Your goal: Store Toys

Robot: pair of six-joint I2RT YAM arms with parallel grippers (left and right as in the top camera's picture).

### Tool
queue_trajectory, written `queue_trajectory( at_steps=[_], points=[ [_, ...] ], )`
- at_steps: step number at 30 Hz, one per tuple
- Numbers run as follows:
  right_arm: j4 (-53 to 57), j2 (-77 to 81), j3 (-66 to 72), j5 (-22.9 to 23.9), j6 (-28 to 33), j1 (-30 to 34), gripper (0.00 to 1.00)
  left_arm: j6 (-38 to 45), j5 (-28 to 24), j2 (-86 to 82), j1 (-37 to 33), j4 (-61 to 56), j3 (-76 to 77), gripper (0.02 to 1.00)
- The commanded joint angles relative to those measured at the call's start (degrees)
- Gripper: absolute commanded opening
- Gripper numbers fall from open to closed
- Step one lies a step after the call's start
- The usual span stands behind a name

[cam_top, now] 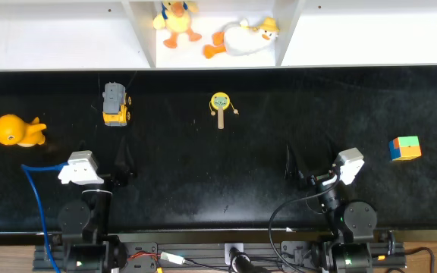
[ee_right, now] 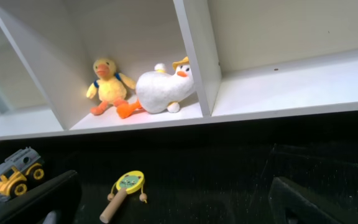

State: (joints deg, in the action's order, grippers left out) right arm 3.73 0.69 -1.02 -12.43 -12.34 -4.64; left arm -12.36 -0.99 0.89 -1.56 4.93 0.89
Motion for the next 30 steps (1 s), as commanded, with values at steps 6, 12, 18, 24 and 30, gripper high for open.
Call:
queue_trajectory(
  at_steps=[6,12,18,24,30],
  points=[
    [-0.31,-0.48,0.74,0.46,0.15,-0.48,0.996,-1.22,0.72,-0.72,0.24,-0.13,-0.42,0.998],
    [-0.31,-0.48,0.74,0.46,0.15,-0.48,0.993,-1.40,0.28,-0.72,0.24,-1.01,-0.42,0.998],
    [-0.31,-0.48,0.74,0.46,0.15,-0.48,0.996,-1.36,-1.14,-0.72,0.24,-5.03,-0.39,0.998],
    [-0.31,-0.48,0.74,0.46,0.15,-0.48,0.996,-1.44,-0.66,0.83,0.24,5.60,7.82,1.000],
    [-0.31,-0.48,0.74,0.46,0.17,-0.48,0.996,-1.44,7.45,11.69,0.24,25.66,27.02,1.000]
  ],
)
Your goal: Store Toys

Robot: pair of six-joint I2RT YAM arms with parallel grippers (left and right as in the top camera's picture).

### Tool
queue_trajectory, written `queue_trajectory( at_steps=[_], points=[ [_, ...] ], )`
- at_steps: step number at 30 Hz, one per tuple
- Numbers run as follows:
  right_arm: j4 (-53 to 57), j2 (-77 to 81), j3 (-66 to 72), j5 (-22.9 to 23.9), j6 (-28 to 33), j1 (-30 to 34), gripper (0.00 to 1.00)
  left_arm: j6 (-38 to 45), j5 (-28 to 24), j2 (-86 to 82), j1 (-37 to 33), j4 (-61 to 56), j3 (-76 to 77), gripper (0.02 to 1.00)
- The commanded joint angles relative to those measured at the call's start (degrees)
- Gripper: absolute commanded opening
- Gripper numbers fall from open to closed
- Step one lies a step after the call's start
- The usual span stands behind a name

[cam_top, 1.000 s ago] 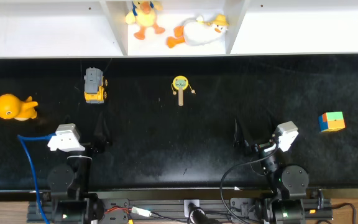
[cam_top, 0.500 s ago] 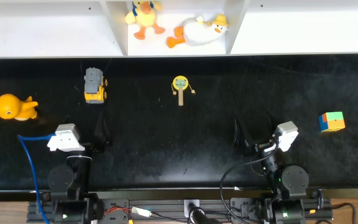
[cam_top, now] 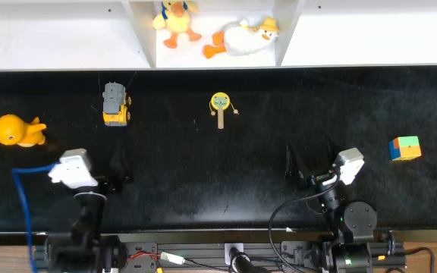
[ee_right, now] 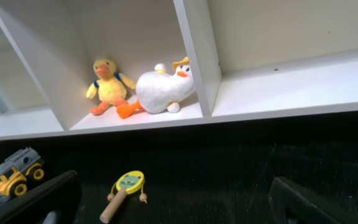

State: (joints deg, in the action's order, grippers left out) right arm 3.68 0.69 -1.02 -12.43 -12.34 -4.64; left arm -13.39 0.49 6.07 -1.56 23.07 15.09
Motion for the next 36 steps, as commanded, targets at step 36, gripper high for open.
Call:
queue_trajectory(
  at_steps=[36],
  points=[
    [-0.26,-0.48,0.74,0.46,0.15,-0.48,0.993,36.68,-16.55,46.84,-44.17,31.54,50.12,0.989]
  ],
)
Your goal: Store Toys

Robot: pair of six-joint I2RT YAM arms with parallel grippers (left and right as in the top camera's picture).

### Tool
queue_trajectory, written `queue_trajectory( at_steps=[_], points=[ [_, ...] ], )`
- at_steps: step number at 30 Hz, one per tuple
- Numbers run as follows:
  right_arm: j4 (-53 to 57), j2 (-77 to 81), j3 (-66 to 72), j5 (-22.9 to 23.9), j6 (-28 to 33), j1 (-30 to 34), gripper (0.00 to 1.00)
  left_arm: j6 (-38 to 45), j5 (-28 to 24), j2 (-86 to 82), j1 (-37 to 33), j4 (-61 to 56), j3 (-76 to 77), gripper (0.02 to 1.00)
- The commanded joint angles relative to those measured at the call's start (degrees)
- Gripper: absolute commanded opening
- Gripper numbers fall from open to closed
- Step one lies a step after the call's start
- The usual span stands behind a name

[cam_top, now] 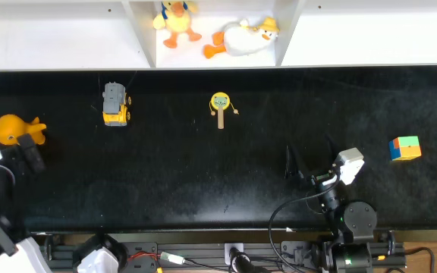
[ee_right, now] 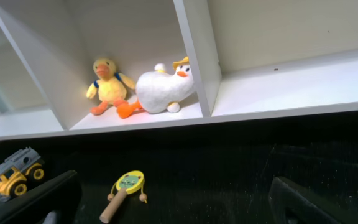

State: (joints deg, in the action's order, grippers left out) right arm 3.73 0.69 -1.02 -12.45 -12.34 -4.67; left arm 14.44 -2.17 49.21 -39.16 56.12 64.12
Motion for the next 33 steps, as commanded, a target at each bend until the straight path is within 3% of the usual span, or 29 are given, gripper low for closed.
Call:
queue_trajectory(
  at_steps=[1,7,26,33],
  points=[
    [-0.31,-0.48,0.74,0.48,0.17,-0.46,0.996,9.35,-15.85,5.33,-8.44,-2.10,1.07,0.989],
    [-0.31,-0.48,0.74,0.48,0.15,-0.46,0.993,9.77,-17.51,14.49,-13.99,-4.55,1.07,0.972],
    [-0.31,-0.48,0.74,0.48,0.15,-0.46,0.996,10.95,-18.78,19.91,-14.10,-8.94,1.09,0.998],
    [-0.31,-0.48,0.74,0.48,0.15,-0.46,0.996,10.80,-14.88,19.93,-14.10,-12.61,-2.51,0.998]
  ],
)
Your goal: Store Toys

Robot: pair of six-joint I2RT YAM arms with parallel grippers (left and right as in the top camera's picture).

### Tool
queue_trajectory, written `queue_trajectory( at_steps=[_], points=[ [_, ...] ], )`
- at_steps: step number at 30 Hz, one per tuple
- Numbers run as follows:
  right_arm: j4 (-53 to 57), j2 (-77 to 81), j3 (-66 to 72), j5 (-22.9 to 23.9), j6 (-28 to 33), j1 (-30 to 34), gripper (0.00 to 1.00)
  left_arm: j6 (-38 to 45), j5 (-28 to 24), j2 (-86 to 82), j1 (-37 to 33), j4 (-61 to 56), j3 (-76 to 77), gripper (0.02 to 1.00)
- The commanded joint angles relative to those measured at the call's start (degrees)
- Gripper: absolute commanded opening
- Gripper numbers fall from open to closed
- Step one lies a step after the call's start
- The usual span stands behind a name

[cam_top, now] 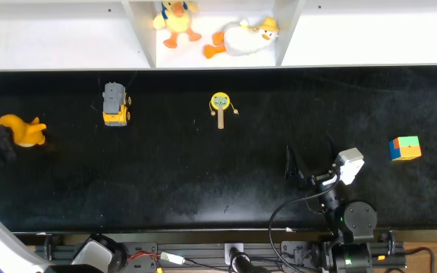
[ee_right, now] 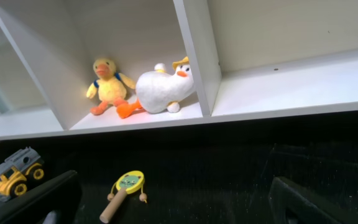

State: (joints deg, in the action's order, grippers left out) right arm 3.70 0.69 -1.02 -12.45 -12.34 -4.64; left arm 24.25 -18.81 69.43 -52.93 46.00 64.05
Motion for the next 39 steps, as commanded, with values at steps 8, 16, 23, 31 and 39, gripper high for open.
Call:
queue_trajectory(
  at_steps=[8,16,23,31,39],
  points=[
    [-0.28,-0.48,0.74,0.48,0.15,-0.48,0.996,2.10,1.36,-0.28,-0.33,-7.02,-10.23,0.998],
    [-0.28,-0.48,0.76,0.48,0.17,-0.48,0.996,2.80,1.90,1.25,-0.33,-17.92,-15.30,0.998],
    [-0.28,-0.48,0.74,0.48,0.15,-0.48,0.996,6.01,-4.04,8.22,-0.33,-24.00,-16.11,0.998],
    [-0.28,-0.48,0.74,0.48,0.17,-0.48,0.996,7.50,-9.11,12.83,-0.31,-30.05,-16.11,1.000],
    [-0.28,-0.48,0.74,0.48,0.17,-0.48,0.996,7.48,-11.41,12.96,-0.24,-30.73,-16.11,0.774]
  ],
)
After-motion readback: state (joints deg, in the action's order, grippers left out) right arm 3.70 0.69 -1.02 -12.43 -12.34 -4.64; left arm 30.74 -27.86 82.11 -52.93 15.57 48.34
